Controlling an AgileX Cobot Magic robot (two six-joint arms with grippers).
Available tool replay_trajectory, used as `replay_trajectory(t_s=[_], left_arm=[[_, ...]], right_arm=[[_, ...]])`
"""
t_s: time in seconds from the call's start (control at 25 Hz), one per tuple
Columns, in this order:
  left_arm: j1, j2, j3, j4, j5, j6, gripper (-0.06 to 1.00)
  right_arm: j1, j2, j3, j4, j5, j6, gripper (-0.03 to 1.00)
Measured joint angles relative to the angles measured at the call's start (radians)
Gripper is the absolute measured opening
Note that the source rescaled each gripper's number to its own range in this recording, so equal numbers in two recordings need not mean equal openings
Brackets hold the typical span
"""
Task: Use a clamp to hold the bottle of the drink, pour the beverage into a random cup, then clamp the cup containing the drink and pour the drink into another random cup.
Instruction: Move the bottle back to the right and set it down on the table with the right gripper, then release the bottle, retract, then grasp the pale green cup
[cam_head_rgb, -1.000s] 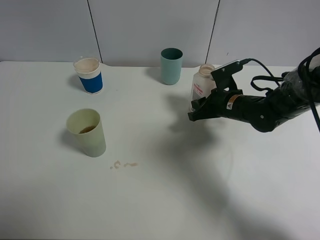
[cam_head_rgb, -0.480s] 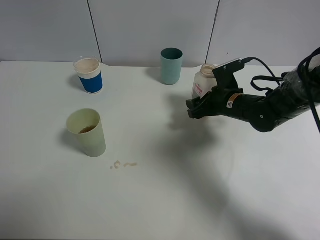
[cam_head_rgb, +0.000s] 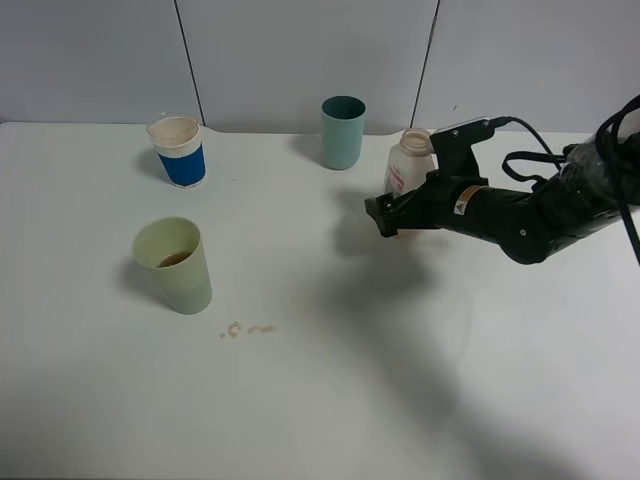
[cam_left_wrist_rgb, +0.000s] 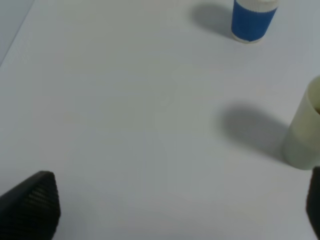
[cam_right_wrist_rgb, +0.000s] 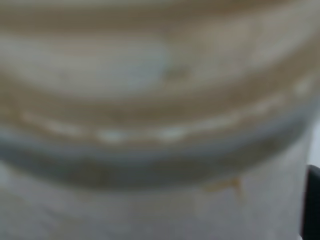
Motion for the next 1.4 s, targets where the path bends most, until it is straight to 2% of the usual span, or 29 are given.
replay_trajectory(t_s=[0.4,0.68,1.2,1.4], left_arm=[[0.0,0.0,0.0,0.0,0.0,0.0,1.0],[0.0,0.0,0.0,0.0,0.0,0.0,1.0],[0.0,0.0,0.0,0.0,0.0,0.0,1.0],[0.0,0.0,0.0,0.0,0.0,0.0,1.0]], right_arm=[[0.0,-0.124,0.001,0.0,0.116,0.014,1.0],[0.0,-0.272,0.003,0.0,0.278,0.014,1.0],[0.0,-0.635,0.003,0.0,0.508,0.013,1.0],[0.0,-0.745,0.003,0.0,0.529,0.0,1.0]])
